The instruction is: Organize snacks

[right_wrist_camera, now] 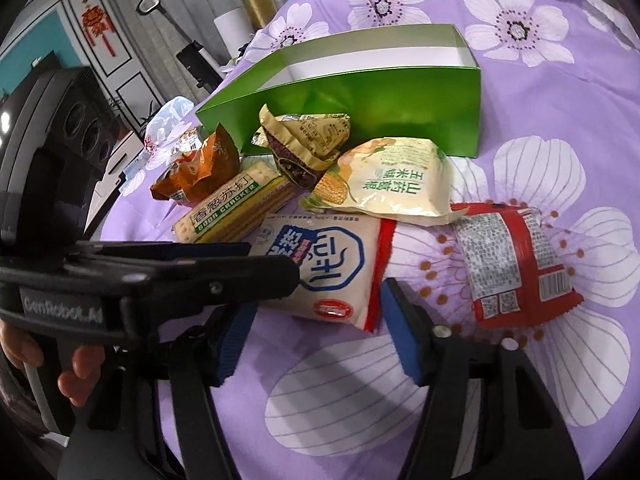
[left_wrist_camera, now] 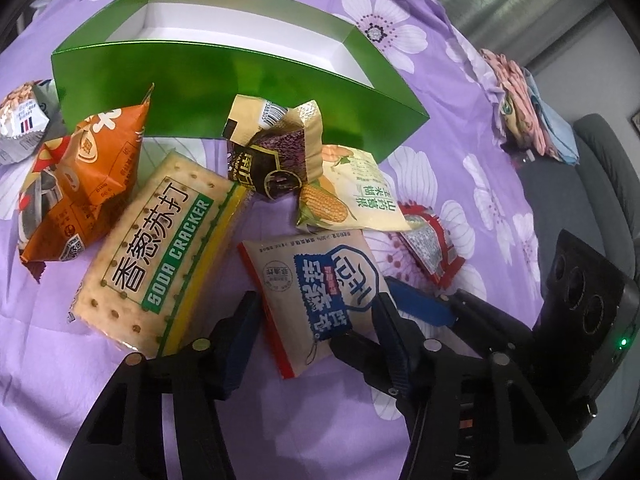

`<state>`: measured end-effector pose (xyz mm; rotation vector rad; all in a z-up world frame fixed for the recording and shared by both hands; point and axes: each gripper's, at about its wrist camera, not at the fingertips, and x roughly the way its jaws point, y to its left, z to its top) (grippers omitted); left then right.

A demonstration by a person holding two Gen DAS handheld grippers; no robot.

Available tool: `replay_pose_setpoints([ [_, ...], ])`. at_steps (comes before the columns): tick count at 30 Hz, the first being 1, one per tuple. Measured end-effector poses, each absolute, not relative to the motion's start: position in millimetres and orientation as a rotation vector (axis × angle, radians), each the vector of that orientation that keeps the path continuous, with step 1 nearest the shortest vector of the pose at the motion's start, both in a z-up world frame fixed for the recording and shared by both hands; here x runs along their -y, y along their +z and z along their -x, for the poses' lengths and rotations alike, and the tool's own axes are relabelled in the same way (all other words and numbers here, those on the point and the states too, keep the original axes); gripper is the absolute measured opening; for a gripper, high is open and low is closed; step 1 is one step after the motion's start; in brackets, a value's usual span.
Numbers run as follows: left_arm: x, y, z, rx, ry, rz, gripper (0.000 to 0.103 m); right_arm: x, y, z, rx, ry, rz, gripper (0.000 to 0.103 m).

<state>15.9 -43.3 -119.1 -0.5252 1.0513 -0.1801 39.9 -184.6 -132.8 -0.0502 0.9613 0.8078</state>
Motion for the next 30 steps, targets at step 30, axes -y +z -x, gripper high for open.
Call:
replay_pose_setpoints([
  [30,45.0,-86.9,5.0,-0.964,-0.227,0.513,0.035,188.0,-92.5,-13.5,-0.866,0.772,0.067,0.014],
])
